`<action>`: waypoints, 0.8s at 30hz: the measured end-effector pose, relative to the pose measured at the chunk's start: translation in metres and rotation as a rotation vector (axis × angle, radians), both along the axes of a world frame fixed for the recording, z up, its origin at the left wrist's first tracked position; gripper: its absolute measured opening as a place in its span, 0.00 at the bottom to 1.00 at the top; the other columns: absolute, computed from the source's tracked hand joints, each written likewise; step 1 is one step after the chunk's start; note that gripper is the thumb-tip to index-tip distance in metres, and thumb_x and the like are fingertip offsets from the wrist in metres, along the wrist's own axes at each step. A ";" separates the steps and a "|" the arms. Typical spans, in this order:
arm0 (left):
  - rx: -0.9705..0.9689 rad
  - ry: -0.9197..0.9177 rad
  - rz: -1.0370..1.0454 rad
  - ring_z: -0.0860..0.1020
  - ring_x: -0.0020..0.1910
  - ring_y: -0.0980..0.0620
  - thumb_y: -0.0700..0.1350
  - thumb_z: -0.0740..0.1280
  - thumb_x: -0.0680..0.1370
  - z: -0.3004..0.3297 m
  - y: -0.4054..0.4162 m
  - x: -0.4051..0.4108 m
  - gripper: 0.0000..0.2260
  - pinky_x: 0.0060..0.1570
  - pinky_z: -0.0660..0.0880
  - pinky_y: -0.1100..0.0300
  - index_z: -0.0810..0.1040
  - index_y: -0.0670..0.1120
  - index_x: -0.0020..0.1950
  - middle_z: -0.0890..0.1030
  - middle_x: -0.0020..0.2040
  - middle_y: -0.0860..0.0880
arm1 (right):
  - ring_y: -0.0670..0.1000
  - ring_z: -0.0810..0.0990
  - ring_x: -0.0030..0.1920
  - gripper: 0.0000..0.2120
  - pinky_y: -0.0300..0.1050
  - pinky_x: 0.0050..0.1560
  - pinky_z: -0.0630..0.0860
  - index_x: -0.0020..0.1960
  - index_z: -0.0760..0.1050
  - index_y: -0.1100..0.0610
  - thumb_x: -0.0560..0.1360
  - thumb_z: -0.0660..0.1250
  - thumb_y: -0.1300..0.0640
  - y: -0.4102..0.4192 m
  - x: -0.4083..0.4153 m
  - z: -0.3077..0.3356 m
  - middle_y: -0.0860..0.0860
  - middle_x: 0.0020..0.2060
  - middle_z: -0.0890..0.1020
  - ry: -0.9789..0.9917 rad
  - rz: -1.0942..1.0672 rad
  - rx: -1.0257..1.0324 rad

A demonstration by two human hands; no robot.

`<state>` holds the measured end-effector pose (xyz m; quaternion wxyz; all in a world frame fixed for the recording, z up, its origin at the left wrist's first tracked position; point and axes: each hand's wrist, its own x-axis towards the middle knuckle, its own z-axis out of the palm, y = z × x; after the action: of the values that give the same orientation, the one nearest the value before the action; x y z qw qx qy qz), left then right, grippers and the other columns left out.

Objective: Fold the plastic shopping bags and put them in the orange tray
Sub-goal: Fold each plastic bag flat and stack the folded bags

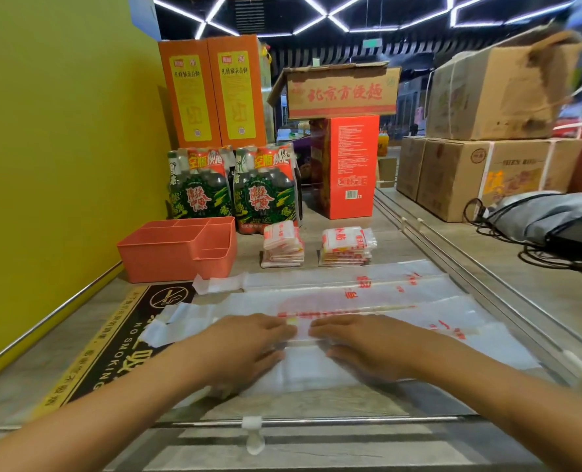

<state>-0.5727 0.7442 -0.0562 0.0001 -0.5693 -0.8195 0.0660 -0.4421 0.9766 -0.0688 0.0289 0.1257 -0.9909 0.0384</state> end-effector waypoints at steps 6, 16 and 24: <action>0.191 0.305 -0.160 0.81 0.44 0.45 0.54 0.50 0.80 -0.012 0.019 -0.007 0.20 0.35 0.69 0.55 0.74 0.55 0.67 0.83 0.51 0.52 | 0.56 0.79 0.63 0.22 0.44 0.54 0.73 0.79 0.62 0.44 0.85 0.56 0.49 -0.022 0.001 0.013 0.50 0.71 0.75 0.109 -0.043 0.131; 0.233 0.315 -0.127 0.83 0.48 0.42 0.58 0.38 0.78 -0.027 0.018 -0.016 0.31 0.45 0.79 0.47 0.77 0.52 0.63 0.85 0.55 0.50 | 0.54 0.83 0.55 0.18 0.46 0.48 0.74 0.72 0.71 0.45 0.83 0.61 0.56 0.032 0.032 0.017 0.49 0.61 0.82 0.066 -0.261 0.355; 0.244 0.256 -0.162 0.82 0.50 0.48 0.60 0.40 0.79 -0.026 0.015 -0.014 0.28 0.46 0.78 0.49 0.76 0.56 0.62 0.83 0.56 0.54 | 0.50 0.80 0.59 0.25 0.43 0.58 0.76 0.72 0.68 0.42 0.80 0.61 0.64 0.099 0.088 0.026 0.46 0.63 0.80 -0.035 -0.454 0.419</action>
<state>-0.5871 0.7589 -0.0826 0.1786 -0.6161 -0.7662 0.0380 -0.3538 1.0755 -0.0430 -0.0068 -0.0965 -0.9803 -0.1722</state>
